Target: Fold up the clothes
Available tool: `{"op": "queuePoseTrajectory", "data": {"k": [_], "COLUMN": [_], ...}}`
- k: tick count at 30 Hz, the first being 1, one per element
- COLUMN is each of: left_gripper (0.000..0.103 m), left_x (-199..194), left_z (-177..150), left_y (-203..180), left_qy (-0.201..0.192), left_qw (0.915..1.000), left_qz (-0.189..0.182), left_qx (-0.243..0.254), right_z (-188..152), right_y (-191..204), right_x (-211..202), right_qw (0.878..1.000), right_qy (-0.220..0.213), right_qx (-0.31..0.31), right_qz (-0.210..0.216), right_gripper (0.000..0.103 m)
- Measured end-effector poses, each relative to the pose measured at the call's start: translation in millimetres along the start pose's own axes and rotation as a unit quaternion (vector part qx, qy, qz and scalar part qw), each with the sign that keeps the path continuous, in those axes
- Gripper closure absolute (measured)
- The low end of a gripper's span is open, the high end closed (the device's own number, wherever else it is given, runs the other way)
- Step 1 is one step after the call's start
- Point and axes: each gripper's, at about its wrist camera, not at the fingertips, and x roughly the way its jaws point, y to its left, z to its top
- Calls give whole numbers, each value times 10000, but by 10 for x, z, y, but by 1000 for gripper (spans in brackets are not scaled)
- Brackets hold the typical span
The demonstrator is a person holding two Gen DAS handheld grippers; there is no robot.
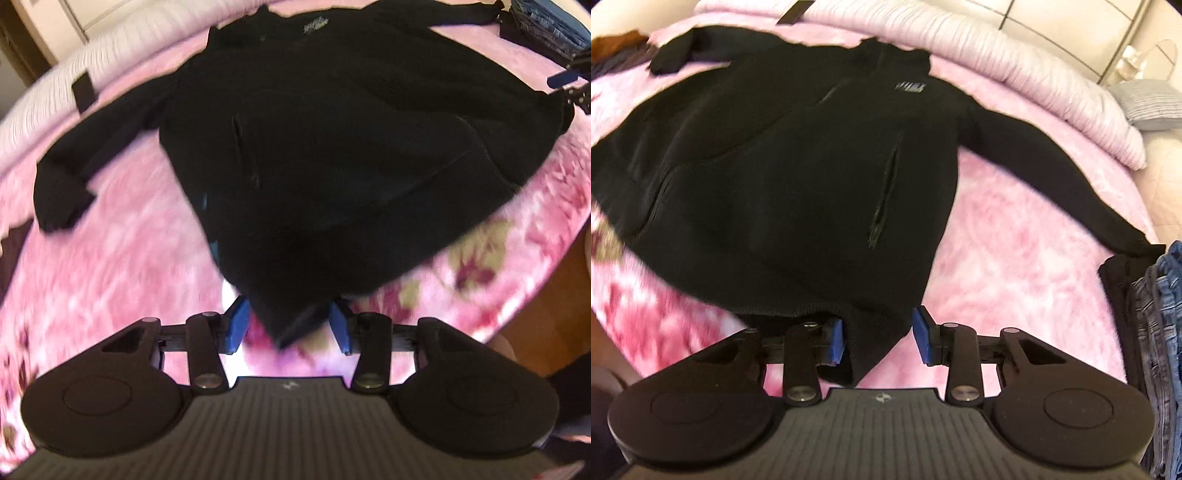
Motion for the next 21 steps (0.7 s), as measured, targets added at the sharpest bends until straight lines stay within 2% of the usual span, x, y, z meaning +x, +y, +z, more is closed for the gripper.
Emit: {"op": "queuePoseTrajectory", "data": {"k": [3,5,7,10,13,14,18,20,21], "left_gripper": [59,66,85,97,97,97,97,92,85], "left_x": [81,77,52,-12,-16,3,44,51,61], "left_z": [85,128,171,237,252,241,169,92,43], "left_y": [-16,47,151,334,443,438,298,219,204], "left_qy": [-63,-110,-159,-189,-19,40,225,317,354], "left_qw": [9994,9994,9997,9988,9961,9961,9982,9984,9982], "left_qz": [138,173,178,178,299,316,317,381,388], "left_qx": [295,271,103,-417,-826,-817,-466,-289,-287], "right_z": [53,73,106,208,299,297,205,119,71], "right_y": [1,32,29,-60,-145,-135,-50,-1,16], "right_x": [13,44,67,26,9,33,124,116,114], "right_qw": [9999,9992,9985,9995,10000,10000,9995,9991,9988], "right_qy": [31,102,158,36,23,67,260,313,363], "right_qx": [-123,-362,-476,-294,-4,-17,-163,-285,-310], "right_qz": [46,97,196,118,7,16,83,64,77], "right_gripper": [68,71,103,103,103,103,103,103,103]}}
